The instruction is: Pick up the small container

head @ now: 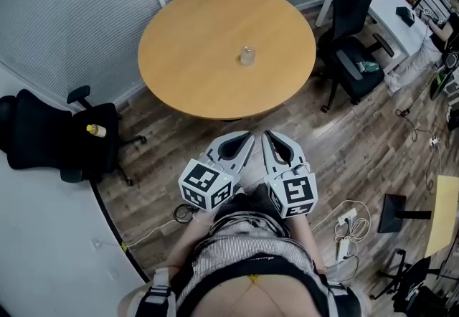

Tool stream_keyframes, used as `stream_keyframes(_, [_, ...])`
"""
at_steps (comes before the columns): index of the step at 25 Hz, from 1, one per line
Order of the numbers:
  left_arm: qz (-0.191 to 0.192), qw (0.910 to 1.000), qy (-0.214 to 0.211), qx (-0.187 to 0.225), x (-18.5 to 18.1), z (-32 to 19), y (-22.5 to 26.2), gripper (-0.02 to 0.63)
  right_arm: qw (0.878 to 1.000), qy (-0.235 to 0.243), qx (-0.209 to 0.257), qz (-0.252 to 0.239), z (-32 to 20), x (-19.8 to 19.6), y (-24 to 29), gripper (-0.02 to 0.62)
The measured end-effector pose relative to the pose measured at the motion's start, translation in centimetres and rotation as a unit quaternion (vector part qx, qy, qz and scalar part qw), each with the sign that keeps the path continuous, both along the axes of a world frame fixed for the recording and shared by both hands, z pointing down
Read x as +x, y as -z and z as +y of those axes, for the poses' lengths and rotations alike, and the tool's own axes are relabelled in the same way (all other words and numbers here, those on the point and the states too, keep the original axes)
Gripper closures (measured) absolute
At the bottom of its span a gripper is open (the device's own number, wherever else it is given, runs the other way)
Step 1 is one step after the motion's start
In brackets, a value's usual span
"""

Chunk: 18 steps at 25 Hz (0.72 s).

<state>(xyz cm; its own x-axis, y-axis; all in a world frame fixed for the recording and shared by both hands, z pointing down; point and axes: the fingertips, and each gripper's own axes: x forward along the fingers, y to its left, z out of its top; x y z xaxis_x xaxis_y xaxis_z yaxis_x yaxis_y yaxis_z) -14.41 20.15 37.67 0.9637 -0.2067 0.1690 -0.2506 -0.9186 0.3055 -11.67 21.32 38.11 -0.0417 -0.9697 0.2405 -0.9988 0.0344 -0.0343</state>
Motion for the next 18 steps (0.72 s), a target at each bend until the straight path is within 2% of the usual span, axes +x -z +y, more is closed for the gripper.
stream_keyframes(9, [-0.006, 0.9999, 0.002, -0.012, 3.0, -1.9, -0.9, 0.601, 1.0, 0.001, -0.012, -0.009, -1.6, 3.1, -1.0, 0.575])
stream_keyframes(18, [-0.006, 0.9994, 0.033, 0.001, 8.5, -6.8, 0.1, 0.601, 0.999, 0.043, 0.0, -0.005, -7.2, 8.2, -0.1, 0.575])
